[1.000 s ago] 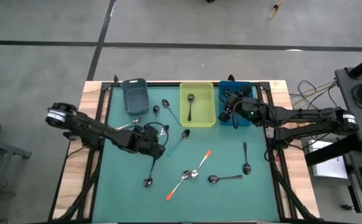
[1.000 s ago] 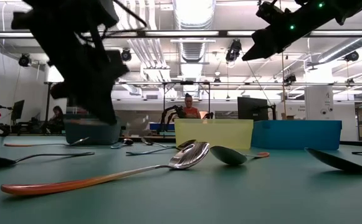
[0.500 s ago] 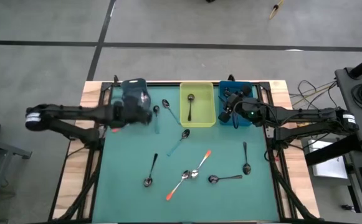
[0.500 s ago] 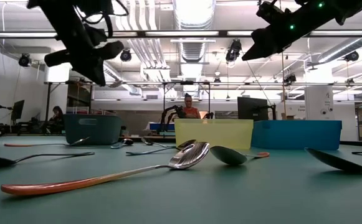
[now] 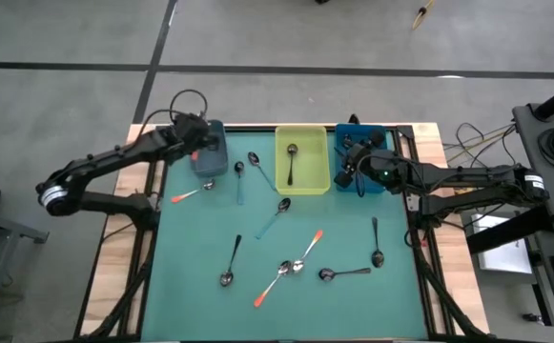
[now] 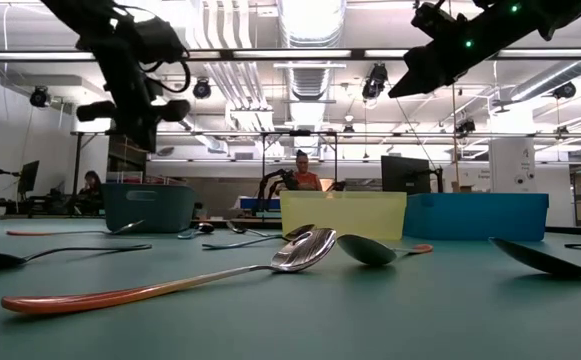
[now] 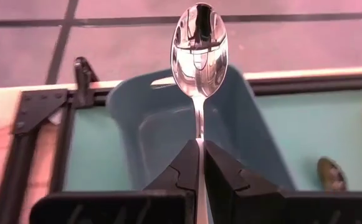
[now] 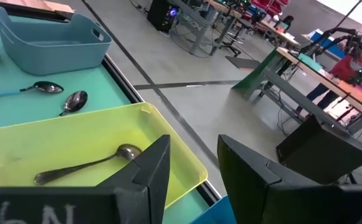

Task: Sort silverware by color (type)
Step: Put the orange spoon into the green bin

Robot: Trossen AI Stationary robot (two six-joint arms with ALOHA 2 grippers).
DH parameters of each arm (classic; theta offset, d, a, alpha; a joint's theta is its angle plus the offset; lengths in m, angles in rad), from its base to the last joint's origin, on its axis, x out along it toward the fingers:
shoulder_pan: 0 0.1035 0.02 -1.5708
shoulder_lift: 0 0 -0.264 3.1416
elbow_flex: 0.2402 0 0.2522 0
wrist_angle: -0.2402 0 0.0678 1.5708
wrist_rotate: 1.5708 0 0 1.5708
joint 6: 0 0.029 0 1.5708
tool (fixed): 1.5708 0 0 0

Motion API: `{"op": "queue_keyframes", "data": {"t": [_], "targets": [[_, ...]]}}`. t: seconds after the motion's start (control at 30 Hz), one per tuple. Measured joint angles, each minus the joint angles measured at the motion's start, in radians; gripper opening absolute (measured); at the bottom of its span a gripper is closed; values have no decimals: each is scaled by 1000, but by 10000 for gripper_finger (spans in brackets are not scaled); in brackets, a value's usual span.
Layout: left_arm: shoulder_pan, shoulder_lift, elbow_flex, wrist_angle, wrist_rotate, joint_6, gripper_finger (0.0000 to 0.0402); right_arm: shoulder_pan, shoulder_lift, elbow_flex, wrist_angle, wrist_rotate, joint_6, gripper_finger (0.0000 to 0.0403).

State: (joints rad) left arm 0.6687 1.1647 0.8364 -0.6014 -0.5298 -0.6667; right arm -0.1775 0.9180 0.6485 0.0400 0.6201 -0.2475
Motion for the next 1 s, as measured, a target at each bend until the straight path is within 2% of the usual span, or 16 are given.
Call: {"op": "queue_keyframes", "data": {"t": [0.13,0.53,1.0], "targets": [[43,40,0,37,44,3,0,0,0,-6,-1,0,-9,125],[46,198,-1,42,71,-22,0,0,0,-12,0,0,-24,125],[43,289,-1,60,103,-39,0,0,0,-13,0,1,-25,125]]}}
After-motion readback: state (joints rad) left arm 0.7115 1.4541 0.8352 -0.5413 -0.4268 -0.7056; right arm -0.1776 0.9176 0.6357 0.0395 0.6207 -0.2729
